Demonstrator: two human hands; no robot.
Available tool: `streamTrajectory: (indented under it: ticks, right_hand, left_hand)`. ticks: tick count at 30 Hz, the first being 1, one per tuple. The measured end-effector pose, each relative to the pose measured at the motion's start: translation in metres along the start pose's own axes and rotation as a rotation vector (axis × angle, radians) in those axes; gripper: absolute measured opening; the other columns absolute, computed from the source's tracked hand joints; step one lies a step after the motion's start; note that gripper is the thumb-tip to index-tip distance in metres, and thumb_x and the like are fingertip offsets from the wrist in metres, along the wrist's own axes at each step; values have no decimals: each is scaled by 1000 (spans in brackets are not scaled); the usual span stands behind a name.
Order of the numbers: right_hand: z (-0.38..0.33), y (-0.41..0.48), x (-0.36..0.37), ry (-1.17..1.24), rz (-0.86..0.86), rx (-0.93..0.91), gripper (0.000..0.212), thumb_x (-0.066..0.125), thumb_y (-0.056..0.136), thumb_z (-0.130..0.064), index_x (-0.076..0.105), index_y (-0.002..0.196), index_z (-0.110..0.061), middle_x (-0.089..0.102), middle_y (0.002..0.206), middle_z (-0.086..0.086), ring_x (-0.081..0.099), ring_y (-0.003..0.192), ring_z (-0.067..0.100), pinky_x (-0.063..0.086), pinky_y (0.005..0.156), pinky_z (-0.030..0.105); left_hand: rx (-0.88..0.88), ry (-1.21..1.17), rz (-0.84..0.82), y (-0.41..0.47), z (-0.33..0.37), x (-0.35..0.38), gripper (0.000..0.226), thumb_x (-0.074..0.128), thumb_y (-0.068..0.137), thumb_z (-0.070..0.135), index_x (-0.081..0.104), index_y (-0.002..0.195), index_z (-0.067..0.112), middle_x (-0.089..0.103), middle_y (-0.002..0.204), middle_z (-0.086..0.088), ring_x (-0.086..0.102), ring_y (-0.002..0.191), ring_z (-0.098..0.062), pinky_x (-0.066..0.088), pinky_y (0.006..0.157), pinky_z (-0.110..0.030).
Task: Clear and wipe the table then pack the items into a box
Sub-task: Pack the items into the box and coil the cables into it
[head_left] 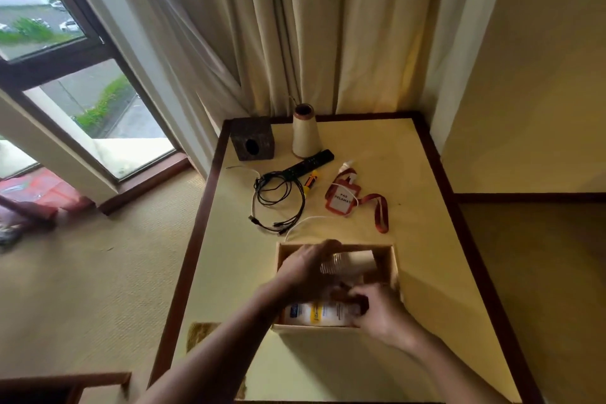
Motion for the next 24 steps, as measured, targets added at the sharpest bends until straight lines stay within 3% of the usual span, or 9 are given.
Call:
streamTrajectory:
  ticks: [2,5,10,15,19,22,24]
  right_hand:
    - [9,0,-6,-5,47,64,29,80,81,-14,77,108,-24,72,110,-12,63,103,1,46,83,8]
    - [11,-1,-8,-29,50,47,22,78,86,-17,78,107,-22,67,105,-12,62,102,5,49,89,16]
    - [15,-1,-13,3,95,37,18,82,83,-25,78,100,-24,65,101,-13,61,95,4,49,83,15]
    - [8,7,-31,36,150,20,7,73,89,-26,76,86,-32,71,89,-16,64,86,-4,46,71,8]
    - [-10,30,-71,43,255,5,9,70,92,-23,77,87,-26,72,84,-16,65,81,-5,46,68,7]
    - [-20,60,-101,36,318,-5,8,68,94,-22,74,90,-25,69,84,-16,63,79,-4,47,62,7]
    - [-23,85,-118,46,356,24,8,66,95,-21,74,93,-23,69,85,-12,63,80,-2,44,57,7]
  left_hand:
    - [-45,102,-62,0,-3,10,67,67,84,51,46,145,32,61,136,-5,60,120,-25,54,96,-42]
    - [-64,214,-105,0,-11,21,62,69,91,37,48,148,27,57,141,-7,58,125,-29,52,100,-45]
    - [-27,290,-161,-2,-17,30,54,62,95,36,47,148,35,55,134,-5,59,117,-27,53,97,-45]
    - [-17,363,-212,-8,-27,40,64,54,100,39,29,158,29,43,157,-3,39,143,-29,37,114,-51]
    - [18,333,-77,-4,-19,24,57,47,101,43,36,155,28,48,150,-3,44,135,-27,43,109,-47]
    - [62,126,140,12,-11,-23,38,48,105,32,55,141,25,60,130,0,63,111,-16,58,90,-35]
    - [87,42,321,27,-4,-64,27,49,106,23,65,127,16,67,119,0,68,94,-10,61,76,-26]
Point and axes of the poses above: each hand's wrist, its own y-axis towards the middle knuckle, its own x-axis out of the palm, z = x × y, the point moved 9 cm from there along y, towards the middle knuckle
